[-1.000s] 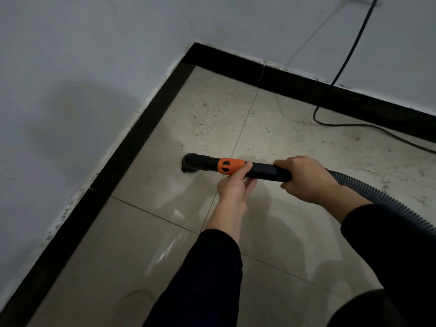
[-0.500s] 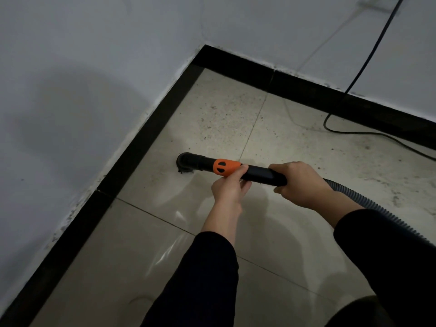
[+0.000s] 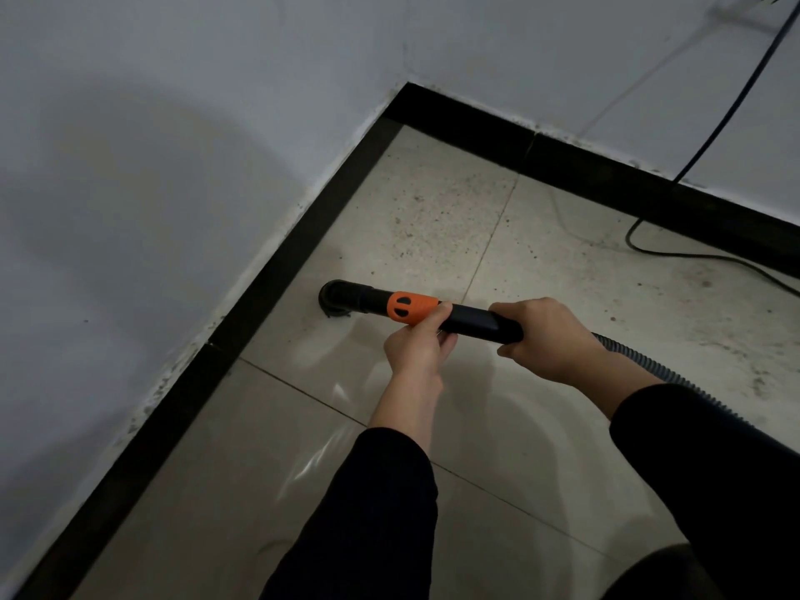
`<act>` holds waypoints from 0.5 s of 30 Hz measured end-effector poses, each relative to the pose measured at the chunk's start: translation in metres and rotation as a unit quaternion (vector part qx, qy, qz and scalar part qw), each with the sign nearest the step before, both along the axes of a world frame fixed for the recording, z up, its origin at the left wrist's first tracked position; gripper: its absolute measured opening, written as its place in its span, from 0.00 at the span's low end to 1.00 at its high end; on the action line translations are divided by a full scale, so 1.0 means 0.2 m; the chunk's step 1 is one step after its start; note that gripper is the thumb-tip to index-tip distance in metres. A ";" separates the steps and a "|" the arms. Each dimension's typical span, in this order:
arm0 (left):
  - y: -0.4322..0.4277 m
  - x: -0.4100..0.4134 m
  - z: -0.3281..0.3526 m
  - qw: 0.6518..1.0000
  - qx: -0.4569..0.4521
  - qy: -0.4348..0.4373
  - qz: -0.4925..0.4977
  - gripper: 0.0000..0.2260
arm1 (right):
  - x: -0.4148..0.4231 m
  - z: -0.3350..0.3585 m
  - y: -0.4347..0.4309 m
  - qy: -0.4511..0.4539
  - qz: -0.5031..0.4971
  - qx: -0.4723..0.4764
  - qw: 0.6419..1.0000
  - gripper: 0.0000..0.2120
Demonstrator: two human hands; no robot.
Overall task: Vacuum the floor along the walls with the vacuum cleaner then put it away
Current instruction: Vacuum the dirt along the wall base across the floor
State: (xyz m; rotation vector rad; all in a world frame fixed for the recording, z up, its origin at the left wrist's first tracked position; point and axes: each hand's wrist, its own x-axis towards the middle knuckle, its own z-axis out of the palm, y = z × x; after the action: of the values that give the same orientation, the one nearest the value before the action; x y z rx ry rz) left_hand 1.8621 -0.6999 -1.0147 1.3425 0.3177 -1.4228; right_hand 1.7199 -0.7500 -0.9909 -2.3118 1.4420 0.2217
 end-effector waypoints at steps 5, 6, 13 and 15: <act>0.01 0.07 0.00 1.000 -0.001 -0.002 0.018 0.07 | 0.07 -0.02 0.00 -0.012 0.001 0.010 1.000 0.09; 0.01 0.08 -0.01 1.000 -0.001 -0.003 0.022 0.07 | 0.09 -0.03 0.00 -0.013 0.004 0.012 1.000 0.09; 0.03 0.19 -0.02 0.999 0.005 -0.011 0.037 0.07 | 0.20 -0.06 0.00 -0.026 0.016 0.017 0.999 0.10; 0.04 0.21 -0.03 0.999 0.011 -0.014 0.043 0.07 | 0.22 -0.07 0.00 -0.029 0.022 0.020 0.999 0.10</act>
State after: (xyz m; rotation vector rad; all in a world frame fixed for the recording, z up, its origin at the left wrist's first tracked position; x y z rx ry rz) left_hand 1.9043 -0.6916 -1.0203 1.3498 0.3679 -1.3314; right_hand 1.7647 -0.7493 -1.0045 -2.3003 1.3493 0.1923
